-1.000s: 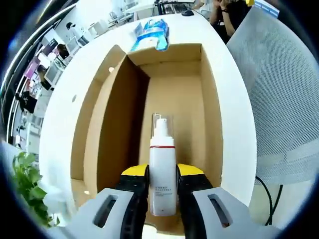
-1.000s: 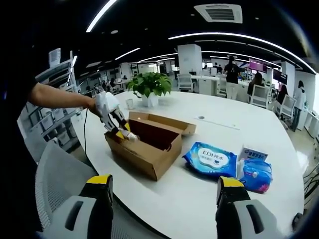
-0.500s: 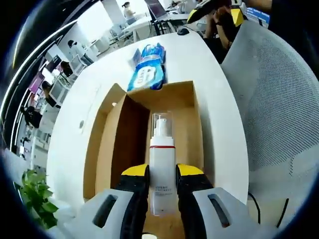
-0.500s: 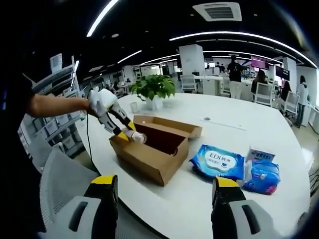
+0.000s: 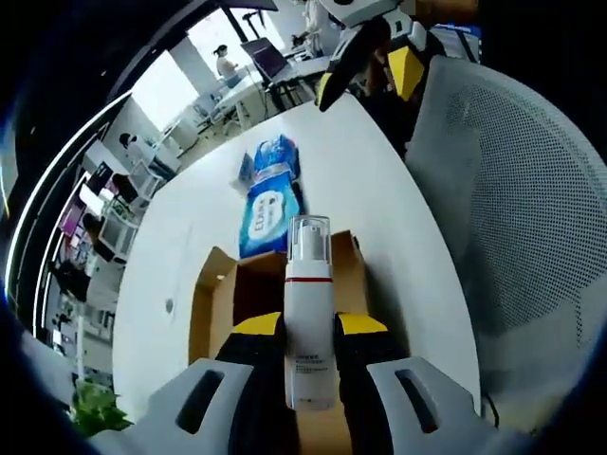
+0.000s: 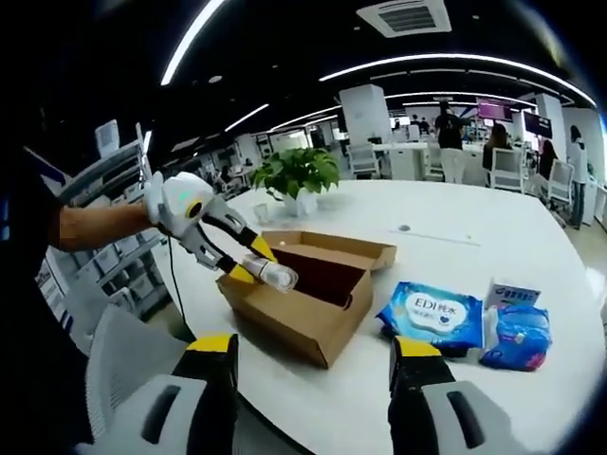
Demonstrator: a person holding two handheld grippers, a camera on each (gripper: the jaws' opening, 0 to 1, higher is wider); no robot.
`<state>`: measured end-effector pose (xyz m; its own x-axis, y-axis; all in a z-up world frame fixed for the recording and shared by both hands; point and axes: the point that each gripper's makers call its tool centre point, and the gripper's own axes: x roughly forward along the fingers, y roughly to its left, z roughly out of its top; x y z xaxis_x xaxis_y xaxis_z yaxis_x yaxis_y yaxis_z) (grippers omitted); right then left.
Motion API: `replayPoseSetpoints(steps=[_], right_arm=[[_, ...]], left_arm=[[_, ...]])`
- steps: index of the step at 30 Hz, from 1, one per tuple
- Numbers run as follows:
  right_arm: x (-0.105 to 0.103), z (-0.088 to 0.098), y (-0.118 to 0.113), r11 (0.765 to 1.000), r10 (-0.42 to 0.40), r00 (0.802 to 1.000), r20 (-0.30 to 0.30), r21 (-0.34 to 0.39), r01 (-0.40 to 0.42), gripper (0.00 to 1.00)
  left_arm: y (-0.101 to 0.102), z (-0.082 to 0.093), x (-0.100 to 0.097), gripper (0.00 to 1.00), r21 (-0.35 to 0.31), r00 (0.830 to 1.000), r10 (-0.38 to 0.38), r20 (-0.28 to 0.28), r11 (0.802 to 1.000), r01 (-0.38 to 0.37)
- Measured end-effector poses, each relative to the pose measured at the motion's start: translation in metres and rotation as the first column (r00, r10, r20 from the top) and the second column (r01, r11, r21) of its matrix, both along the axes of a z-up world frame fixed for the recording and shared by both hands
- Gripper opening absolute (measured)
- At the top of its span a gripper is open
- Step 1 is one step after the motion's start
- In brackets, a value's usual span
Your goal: Operate the shoe box by opening the lid, removing the specified soft item, and placing it in the target area until the item is outside and the box remains undamaged.
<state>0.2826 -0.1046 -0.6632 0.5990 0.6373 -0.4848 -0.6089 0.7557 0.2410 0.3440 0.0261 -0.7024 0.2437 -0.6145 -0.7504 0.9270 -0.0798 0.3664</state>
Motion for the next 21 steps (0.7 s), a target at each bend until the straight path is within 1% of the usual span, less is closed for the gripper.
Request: replayPoseSetpoints(steps=[8,13,19,21], right_arm=[[0.003,0.002,0.009,1.0,0.009,1.0,-0.007,0.026,-0.009,0.58],[0.005,0.005,0.016,0.999,0.02,1.0,-0.006,0.044,-0.02,0.56],[0.008,0.008,0.023,0.997,0.026,1.0,-0.013,0.075,-0.025,0.52],[0.009,0.009,0.026,0.996,0.025,1.0,-0.016,0.088,-0.023,0.49]], left_arm=[[-0.025,0.012,-0.012,0.2,-0.048,0.998,-0.066,0.025,0.997,0.067],[-0.04,0.019,-0.021,0.2,-0.076,0.993,-0.107,0.043,0.991,0.11],[-0.053,0.025,-0.031,0.2,-0.121,0.988,-0.149,0.045,0.981,0.153],[-0.055,0.026,-0.033,0.2,-0.127,0.986,-0.157,0.047,0.979,0.162]])
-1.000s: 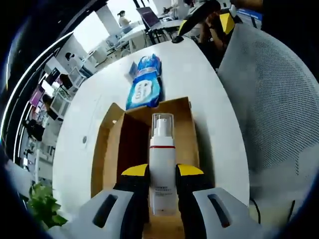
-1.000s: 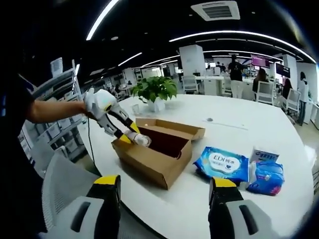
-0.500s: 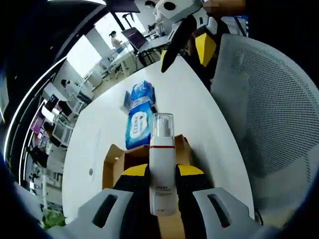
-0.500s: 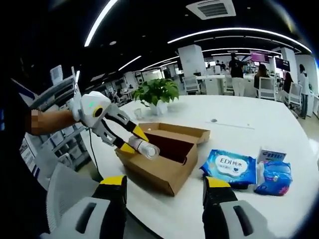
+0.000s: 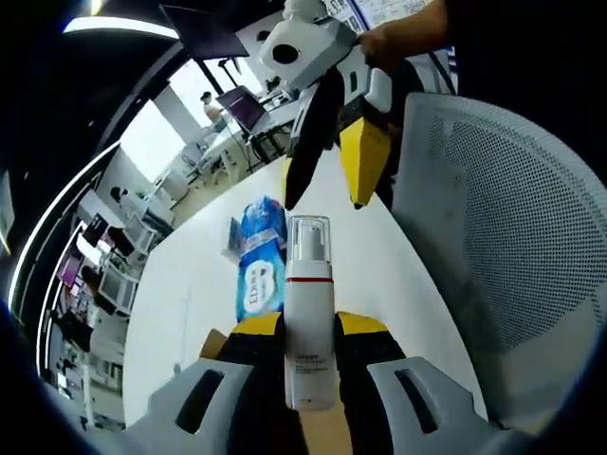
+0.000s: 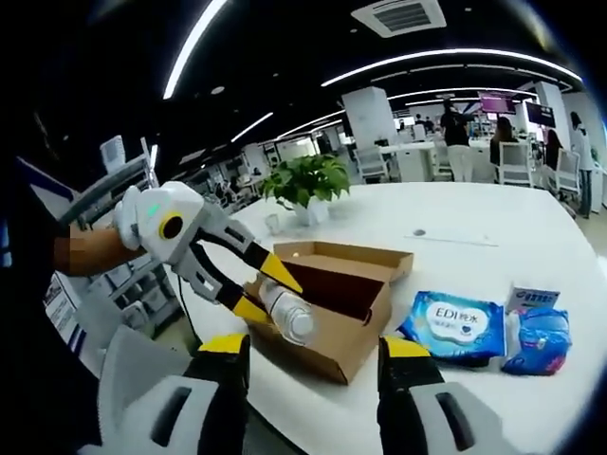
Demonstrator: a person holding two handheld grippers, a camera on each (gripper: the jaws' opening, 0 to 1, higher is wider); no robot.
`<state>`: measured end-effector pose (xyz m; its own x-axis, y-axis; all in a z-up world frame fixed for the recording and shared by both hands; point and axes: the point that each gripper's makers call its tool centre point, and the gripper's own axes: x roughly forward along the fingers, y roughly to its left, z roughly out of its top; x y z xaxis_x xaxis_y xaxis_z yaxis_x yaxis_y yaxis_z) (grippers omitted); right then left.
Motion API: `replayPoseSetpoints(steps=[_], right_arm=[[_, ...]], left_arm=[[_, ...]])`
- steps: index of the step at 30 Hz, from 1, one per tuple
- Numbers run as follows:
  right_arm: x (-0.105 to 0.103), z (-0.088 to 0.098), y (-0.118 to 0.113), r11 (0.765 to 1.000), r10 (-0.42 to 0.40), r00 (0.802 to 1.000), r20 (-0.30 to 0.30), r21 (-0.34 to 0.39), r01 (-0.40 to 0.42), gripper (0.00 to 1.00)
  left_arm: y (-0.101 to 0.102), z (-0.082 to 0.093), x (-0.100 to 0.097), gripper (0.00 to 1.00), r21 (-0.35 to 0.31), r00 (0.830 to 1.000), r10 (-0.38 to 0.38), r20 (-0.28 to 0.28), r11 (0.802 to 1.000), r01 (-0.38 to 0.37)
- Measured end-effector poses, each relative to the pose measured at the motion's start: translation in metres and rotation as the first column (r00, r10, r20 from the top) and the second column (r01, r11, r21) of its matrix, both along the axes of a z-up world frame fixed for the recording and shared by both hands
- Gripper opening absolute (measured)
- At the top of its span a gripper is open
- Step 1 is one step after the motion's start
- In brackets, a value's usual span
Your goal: Operate the shoe box by opening the lid, removing the specified soft item, and placing it in the target area until the item is outside and the box remains undamaged.
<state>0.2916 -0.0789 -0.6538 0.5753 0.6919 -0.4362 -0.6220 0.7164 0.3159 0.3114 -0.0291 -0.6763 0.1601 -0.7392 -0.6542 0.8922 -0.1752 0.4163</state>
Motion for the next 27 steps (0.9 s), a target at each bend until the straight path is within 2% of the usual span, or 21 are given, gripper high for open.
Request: replayPoseSetpoints(steps=[5,11,16,27], right_arm=[[0.002,0.0,0.004,1.0,-0.004,1.0,-0.019,0.029,0.004,0.44],[0.007,-0.006,0.008,0.997,-0.024,0.997,-0.068,0.066,0.029,0.35],[0.009,-0.007,0.011,0.99,-0.039,0.993,-0.113,0.128,0.053,0.29],[0.011,-0.004,0.017,0.961,-0.054,0.979,-0.198,0.257,0.105,0.22]], left_arm=[[-0.006,0.003,-0.004,0.2,-0.026,1.0,-0.022,-0.001,0.999,0.022],[-0.011,0.005,-0.005,0.2,-0.045,0.999,-0.035,0.003,0.998,0.035],[-0.013,0.005,-0.006,0.2,-0.052,0.999,-0.045,0.015,0.998,0.046],[-0.015,0.007,-0.004,0.2,-0.068,0.998,-0.049,0.033,0.996,0.051]])
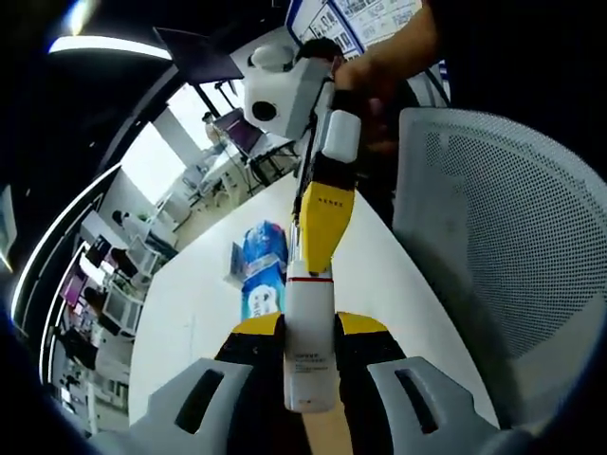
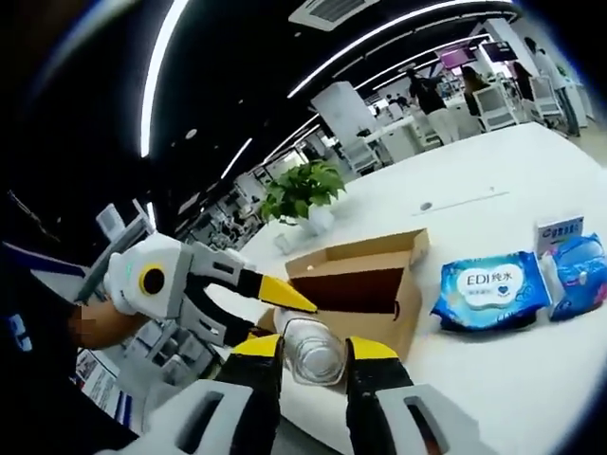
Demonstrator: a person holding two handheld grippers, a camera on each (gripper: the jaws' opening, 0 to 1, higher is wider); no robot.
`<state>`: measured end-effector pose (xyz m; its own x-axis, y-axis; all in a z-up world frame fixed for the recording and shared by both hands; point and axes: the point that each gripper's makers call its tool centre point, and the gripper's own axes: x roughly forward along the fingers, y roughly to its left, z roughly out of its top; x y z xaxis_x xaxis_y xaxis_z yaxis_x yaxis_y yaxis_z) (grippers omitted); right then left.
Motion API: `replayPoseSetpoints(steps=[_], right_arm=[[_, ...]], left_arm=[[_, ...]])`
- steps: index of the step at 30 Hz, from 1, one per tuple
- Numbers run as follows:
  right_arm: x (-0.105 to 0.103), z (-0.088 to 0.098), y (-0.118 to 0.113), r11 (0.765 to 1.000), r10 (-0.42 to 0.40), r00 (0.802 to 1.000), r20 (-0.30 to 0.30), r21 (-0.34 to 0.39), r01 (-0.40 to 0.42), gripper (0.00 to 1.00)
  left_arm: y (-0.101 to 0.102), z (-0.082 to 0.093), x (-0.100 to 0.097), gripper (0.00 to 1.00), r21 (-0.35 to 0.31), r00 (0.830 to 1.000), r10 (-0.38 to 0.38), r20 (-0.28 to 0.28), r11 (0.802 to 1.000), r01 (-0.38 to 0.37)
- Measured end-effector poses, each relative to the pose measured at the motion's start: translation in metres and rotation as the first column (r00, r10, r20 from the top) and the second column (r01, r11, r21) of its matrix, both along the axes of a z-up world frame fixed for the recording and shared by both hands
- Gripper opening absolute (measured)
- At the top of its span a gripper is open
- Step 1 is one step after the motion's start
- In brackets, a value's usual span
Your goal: Operate the shoe box by opening the lid, removing the specified soft item, and placing it in the target area until the item is outside and the box remains undamaged.
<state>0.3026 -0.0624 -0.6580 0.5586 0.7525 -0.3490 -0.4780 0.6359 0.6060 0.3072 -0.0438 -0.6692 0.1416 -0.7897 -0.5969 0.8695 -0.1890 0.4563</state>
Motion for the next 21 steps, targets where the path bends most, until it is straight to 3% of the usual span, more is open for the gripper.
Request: replayPoseSetpoints(steps=[11,21], right_arm=[[-0.002,0.002,0.002,1.0,0.001,1.0,-0.009,0.008,-0.001,0.18],[0.0,-0.002,0.003,0.999,-0.005,1.0,-0.028,-0.048,0.004,0.16]], left_arm=[[-0.001,-0.005,0.002,0.2,0.009,1.0,0.006,0.007,1.0,-0.006],[-0.003,-0.015,0.005,0.2,0.005,1.0,0.02,-0.016,1.0,-0.02]])
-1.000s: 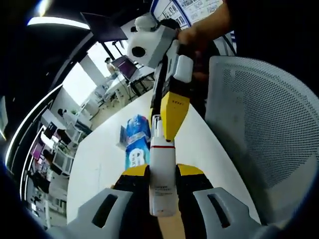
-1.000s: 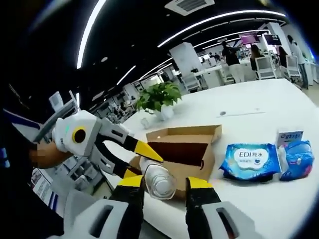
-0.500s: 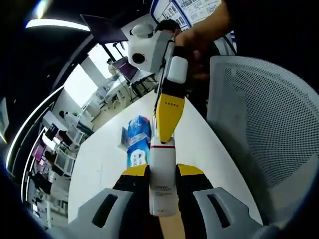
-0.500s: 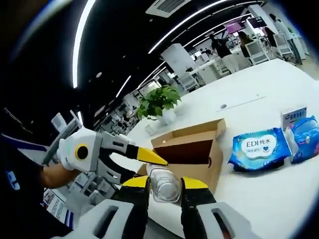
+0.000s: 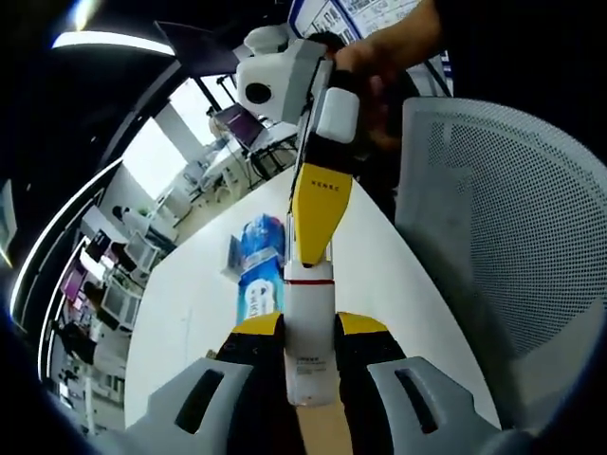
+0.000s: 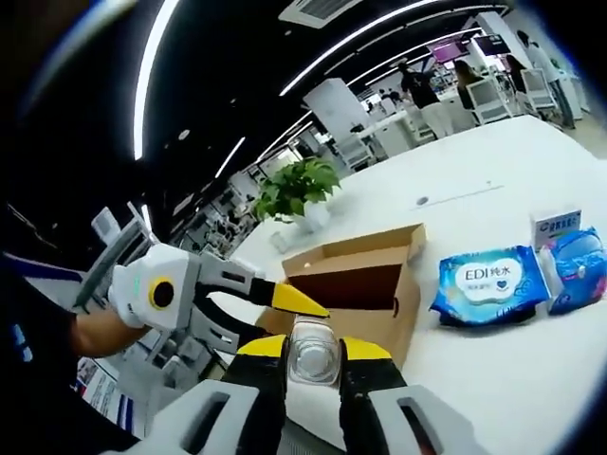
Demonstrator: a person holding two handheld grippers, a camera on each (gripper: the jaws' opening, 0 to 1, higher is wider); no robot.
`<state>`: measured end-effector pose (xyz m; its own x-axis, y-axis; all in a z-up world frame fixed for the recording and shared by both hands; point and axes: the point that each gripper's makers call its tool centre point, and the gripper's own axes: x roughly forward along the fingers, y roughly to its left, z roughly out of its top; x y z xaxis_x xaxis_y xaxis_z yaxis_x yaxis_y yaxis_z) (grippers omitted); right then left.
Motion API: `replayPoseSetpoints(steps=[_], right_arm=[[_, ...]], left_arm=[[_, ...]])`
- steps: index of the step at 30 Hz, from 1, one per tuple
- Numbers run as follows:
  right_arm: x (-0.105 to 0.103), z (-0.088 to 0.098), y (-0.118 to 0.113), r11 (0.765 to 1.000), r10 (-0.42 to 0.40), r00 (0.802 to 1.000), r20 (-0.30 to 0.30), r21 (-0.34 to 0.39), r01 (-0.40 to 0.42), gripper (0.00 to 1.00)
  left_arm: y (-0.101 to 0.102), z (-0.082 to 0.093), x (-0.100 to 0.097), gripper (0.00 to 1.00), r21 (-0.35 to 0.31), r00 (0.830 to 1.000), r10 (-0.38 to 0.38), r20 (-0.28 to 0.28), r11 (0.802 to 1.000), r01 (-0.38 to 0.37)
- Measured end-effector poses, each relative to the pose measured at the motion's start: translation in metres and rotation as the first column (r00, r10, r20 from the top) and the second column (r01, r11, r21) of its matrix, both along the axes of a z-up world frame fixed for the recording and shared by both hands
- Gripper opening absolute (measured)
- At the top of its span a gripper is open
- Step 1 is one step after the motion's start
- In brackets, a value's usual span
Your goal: Operate the shoe box by opening the lid, removing the specified soft item, and placing it in the target area until the item is outside and the box remains undamaged.
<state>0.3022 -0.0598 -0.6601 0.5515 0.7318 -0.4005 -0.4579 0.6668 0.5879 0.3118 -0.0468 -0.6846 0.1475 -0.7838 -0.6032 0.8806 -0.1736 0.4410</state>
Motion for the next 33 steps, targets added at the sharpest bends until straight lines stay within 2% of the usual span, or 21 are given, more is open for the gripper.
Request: replayPoseSetpoints(steps=[7,15,18,24,33], right_arm=[[-0.002,-0.003,-0.002,1.0,0.0,0.999,-0.036,-0.004,-0.001,0.15],[-0.001,-0.001,-0.003,1.0,0.004,0.999,-0.033,-0.004,-0.005,0.15],[0.001,-0.001,-0.004,1.0,0.009,0.999,-0.031,-0.01,-0.009,0.15],[0.003,-0.002,-0.006,0.999,0.027,1.0,-0.016,-0.044,-0.027,0.15],[0.01,-0.002,-0.008,0.993,0.068,0.998,0.01,-0.096,-0.067,0.15]], left_arm=[[-0.002,-0.003,-0.003,0.2,0.003,1.0,-0.007,-0.01,1.0,0.007],[-0.002,-0.002,-0.002,0.22,0.003,1.0,-0.005,-0.021,1.0,0.005],[0.0,-0.001,0.003,0.26,0.0,1.0,0.014,-0.019,1.0,-0.014],[0.008,-0.006,0.007,0.26,0.018,0.999,0.033,-0.018,0.999,-0.033],[0.024,-0.01,0.014,0.3,0.022,0.991,0.112,-0.072,0.994,-0.111]])
